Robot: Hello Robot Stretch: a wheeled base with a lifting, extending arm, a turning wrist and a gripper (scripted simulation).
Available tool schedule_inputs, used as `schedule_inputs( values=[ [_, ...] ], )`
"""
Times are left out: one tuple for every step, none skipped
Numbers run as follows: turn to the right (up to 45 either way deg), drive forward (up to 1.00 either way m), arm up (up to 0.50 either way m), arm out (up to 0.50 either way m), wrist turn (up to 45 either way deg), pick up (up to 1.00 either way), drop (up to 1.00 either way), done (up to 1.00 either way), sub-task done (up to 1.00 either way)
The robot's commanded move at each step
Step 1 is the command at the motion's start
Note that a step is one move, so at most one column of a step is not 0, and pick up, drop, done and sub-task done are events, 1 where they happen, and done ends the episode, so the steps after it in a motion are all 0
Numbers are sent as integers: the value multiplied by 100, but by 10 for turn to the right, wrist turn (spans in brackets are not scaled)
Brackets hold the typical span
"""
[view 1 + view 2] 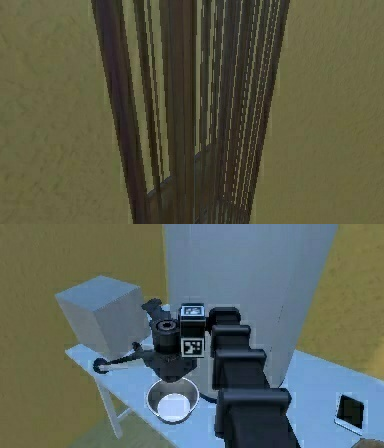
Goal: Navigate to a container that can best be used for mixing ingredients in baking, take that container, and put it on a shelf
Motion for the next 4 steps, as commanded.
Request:
schedule_inputs(
  values=[
    [0,0,0,0,240,0,0,0,0],
    [0,0,-28,0,0,0,0,0,0],
    [0,0,0,0,0,100,0,0,0],
    [0,0,10,0,0,0,0,0,0]
  ],
)
